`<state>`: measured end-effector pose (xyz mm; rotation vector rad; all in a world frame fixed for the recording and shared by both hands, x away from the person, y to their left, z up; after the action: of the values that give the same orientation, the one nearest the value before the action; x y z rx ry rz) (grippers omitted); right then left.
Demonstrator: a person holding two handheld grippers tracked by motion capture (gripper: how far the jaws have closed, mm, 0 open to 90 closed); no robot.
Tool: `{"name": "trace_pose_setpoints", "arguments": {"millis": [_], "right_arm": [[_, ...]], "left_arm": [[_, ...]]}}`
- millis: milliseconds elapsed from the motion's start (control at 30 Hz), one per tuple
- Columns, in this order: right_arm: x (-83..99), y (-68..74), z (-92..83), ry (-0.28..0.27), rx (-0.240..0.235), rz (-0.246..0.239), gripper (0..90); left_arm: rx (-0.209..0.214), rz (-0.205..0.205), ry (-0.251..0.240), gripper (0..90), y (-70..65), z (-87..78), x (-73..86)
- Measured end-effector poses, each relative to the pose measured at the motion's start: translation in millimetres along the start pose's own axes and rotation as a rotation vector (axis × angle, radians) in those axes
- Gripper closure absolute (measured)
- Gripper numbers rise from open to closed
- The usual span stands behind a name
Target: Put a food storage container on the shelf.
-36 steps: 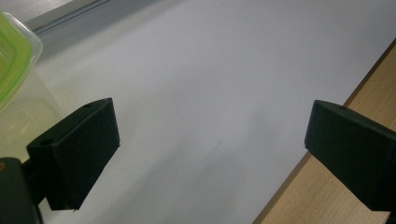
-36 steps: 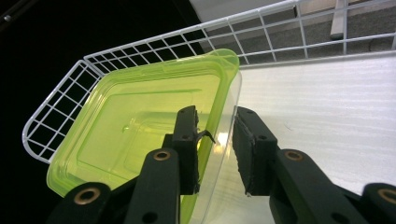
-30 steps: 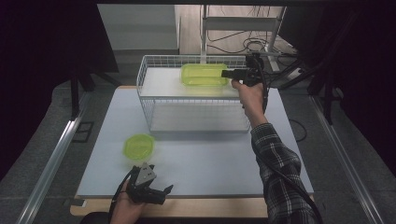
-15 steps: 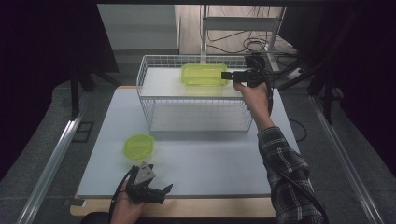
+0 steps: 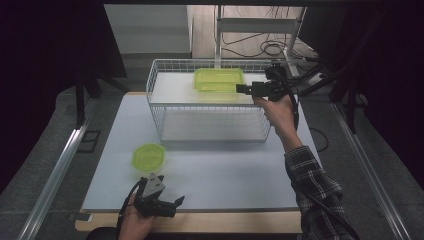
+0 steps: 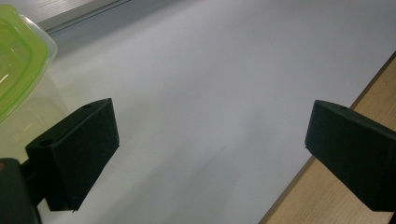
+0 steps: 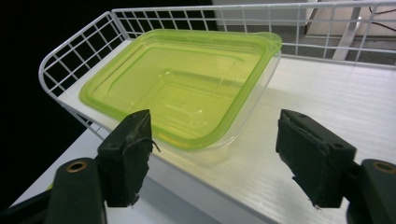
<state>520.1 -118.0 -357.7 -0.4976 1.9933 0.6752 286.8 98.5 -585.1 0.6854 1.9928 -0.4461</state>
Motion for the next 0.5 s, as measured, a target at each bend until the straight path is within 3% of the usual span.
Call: {"name": "trace_pose_setpoints", "arguments": {"millis": [500], "right_arm": [[20.9,20.8,-19.0,-0.001,-0.055,-0.064,17.1]], "left_arm": [[0.013,-0.007,0.018,2.7,-1.9,1.1,1.4]]}}
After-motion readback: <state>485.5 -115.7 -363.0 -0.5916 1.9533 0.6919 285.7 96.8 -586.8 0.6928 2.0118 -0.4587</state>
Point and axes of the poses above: each handheld gripper's, and its own axes: z roughly forward along the jaws, x roughly out of its underside, y roughly to its left, the point moved 10 cm from there along z, roughly forward along the jaws, and after that the axes turned 7 degrees about -y, right-handed, at the moved point
